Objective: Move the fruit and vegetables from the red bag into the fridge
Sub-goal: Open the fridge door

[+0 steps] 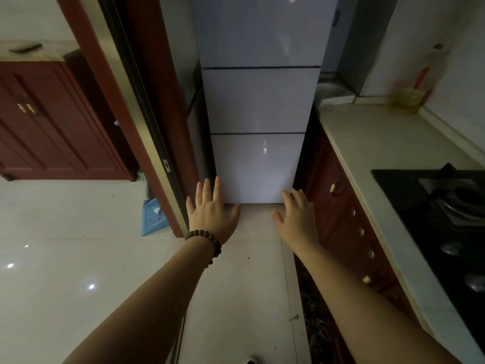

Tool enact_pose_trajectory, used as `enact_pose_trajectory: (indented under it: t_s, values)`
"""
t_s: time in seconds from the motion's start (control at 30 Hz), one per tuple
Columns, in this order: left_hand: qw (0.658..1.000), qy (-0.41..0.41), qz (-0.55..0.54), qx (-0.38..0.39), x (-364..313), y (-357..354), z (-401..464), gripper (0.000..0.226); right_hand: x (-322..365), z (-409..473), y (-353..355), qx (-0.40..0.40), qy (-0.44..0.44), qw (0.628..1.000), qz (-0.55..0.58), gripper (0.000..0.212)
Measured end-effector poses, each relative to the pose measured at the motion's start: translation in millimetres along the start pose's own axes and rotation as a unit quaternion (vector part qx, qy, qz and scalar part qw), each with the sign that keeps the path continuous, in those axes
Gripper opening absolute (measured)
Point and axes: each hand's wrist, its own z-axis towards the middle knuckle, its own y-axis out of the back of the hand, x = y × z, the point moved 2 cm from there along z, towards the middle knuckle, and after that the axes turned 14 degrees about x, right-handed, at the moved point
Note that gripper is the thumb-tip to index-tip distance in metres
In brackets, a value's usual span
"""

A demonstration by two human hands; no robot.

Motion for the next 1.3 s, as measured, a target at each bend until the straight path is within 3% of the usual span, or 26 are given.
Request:
enact_pose_trajectory:
  t_s: [0.53, 0.93, 1.3]
  values:
    - [0.999, -0.011, -0.033, -0.005, -7.2, 26.5, 213.9, 0.080, -7.9, 213.5, 11.8, -0.019, 0.005, 1.000, 0.004, 0.053]
    - [0.997, -0.054, -0.048, -0.023, 13.9, 88.1, 407.4, 0.084, 44.9, 411.6, 46.2, -0.067, -0.003, 0.998, -0.019, 0.053]
    - [0.995, -0.064, -0.070, -0.021, 0.1, 123.8, 528.1, 0.088, 50.3, 516.7, 64.2, -0.070, 0.002, 0.997, -0.020, 0.053]
